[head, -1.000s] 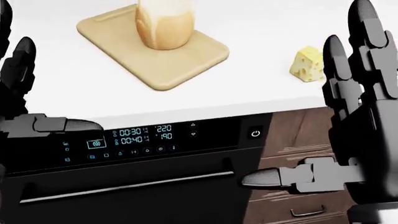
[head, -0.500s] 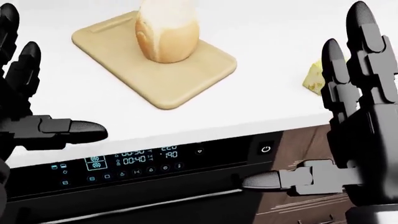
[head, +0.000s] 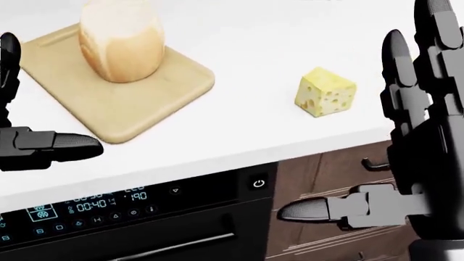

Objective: Pick up the wedge of cheese and place it on the slice of bread to prepare a simple cheese on bread dish.

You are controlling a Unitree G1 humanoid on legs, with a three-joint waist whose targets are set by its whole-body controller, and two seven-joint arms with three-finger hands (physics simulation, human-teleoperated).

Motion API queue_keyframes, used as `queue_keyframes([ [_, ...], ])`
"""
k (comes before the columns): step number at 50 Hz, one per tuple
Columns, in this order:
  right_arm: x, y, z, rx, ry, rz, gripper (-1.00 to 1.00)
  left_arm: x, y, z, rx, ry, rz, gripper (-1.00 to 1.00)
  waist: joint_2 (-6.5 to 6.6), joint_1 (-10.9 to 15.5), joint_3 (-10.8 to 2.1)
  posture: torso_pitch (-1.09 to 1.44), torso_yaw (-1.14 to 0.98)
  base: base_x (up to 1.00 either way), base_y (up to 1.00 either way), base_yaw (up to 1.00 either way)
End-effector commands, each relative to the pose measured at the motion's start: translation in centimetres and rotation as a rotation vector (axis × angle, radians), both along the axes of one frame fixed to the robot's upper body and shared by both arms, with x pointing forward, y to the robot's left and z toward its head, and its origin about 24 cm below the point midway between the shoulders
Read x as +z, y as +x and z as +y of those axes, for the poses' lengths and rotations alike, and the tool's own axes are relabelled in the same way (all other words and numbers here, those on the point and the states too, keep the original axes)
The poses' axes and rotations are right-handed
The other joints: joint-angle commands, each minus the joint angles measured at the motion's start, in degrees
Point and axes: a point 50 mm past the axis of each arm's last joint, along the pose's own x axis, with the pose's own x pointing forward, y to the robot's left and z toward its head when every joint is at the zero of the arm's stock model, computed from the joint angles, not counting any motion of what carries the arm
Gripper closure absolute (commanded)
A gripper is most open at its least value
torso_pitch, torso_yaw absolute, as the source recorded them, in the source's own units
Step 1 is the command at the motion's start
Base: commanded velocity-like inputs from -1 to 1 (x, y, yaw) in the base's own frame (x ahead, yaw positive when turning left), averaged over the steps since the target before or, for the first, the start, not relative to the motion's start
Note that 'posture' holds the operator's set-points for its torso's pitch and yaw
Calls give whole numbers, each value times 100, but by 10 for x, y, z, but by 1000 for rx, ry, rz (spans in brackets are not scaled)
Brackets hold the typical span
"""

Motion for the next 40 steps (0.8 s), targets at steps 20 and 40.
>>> queue_keyframes([
  [20,10,-5,0,5,20,-70,-100,14,-4,1,6,13,-73,-100,275,-17,173,0,0,27,3,3],
  [40,12,-6,2,10,8,-83,-100,24,-10,9,26,9,-96,-100,-314,15,177,0,0,41,0,0],
])
